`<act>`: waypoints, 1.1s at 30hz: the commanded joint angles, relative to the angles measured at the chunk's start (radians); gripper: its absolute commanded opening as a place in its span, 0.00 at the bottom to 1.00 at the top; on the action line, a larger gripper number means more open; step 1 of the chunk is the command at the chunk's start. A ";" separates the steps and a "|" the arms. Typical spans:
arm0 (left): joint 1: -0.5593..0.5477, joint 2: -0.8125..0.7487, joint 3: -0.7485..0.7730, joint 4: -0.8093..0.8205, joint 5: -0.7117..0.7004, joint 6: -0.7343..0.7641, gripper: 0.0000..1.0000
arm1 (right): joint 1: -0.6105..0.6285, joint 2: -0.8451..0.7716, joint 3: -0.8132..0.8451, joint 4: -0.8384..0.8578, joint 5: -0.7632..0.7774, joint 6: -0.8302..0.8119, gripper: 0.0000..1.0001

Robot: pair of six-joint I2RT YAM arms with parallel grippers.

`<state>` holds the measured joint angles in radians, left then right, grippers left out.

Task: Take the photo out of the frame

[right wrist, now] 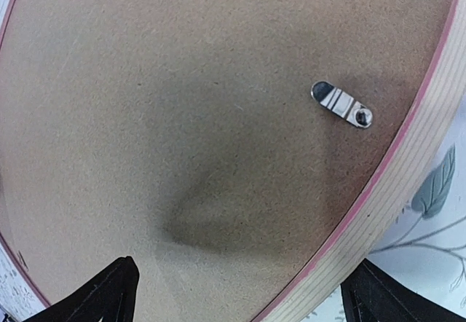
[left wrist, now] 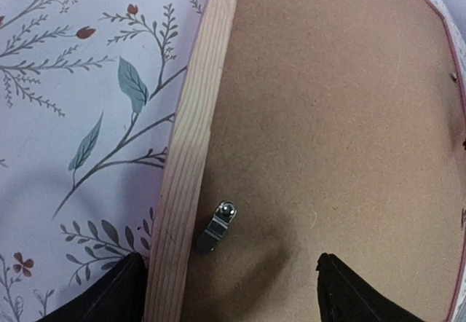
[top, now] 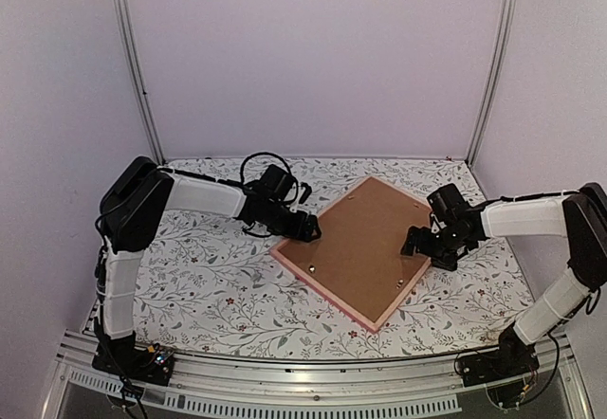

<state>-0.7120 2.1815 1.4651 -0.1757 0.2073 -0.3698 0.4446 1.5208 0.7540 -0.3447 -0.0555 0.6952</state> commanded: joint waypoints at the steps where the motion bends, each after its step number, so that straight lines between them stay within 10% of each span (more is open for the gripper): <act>1: -0.104 -0.034 -0.081 0.009 0.038 -0.078 0.82 | 0.003 0.116 0.166 0.118 -0.037 -0.102 0.99; 33: -0.218 -0.119 -0.121 -0.077 -0.165 -0.235 0.83 | -0.024 0.596 0.729 -0.047 -0.042 -0.333 0.99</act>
<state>-0.8749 2.0544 1.3258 -0.2703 -0.0296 -0.5968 0.3695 2.1117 1.4540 -0.3840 0.0208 0.3767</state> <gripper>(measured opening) 0.827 0.990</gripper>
